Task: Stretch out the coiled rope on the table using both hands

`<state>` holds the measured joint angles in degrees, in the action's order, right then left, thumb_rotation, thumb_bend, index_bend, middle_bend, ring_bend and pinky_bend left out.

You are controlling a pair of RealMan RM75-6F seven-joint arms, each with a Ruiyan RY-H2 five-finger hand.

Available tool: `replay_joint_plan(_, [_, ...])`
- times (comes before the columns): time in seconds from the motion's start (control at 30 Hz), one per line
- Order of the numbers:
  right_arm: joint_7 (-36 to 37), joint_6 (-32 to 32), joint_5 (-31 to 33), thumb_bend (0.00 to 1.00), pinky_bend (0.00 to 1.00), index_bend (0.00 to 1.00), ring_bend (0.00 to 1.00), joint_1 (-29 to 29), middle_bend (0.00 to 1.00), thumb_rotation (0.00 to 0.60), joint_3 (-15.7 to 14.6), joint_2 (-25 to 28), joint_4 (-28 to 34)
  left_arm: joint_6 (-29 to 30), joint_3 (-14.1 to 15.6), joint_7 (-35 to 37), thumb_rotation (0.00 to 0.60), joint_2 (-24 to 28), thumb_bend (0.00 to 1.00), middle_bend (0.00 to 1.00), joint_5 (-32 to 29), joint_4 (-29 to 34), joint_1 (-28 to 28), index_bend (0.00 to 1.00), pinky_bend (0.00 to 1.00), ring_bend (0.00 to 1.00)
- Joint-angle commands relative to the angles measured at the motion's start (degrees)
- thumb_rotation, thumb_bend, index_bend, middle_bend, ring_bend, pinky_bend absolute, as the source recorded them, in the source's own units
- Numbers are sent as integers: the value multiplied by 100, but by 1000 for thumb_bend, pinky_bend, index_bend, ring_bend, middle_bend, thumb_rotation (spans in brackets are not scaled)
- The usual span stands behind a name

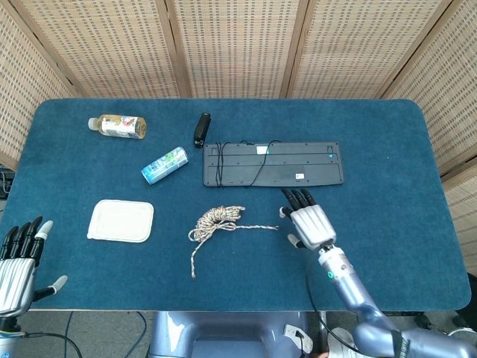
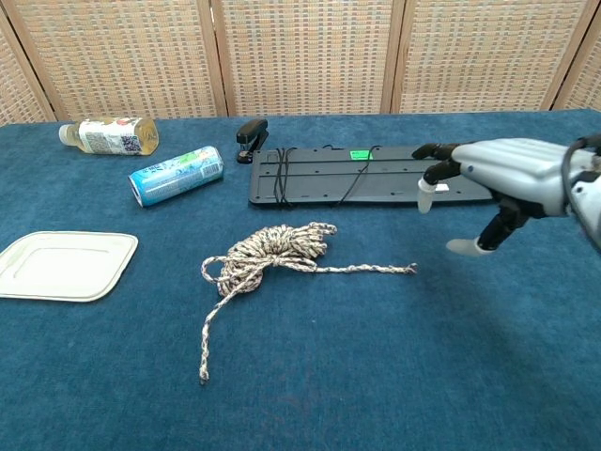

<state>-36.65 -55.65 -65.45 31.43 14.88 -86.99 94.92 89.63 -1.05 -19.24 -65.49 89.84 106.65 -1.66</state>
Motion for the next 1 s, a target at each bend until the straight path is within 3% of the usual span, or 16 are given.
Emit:
replay_joint_plan(0.03, [-424, 127, 470, 302, 0, 375, 0, 322, 0, 600, 20, -362, -338, -56, -35, -48, 600, -27, 55, 0, -84, 0, 39, 0, 0, 0])
replay_joint_plan(0.47, [-1158, 141, 1700, 302, 0, 396, 0, 997, 0, 600, -194, -1043, -907, -181, -80, -283, 600, -130, 55, 0, -313, 20, 148, 0, 0, 0])
replay_joint_plan(1.0, [-1054, 57, 2042, 332, 0, 461, 0, 1368, 0, 600, -278, -1405, -1506, -181, -93, -322, 600, -160, 55, 0, -446, 17, 189, 0, 0, 0])
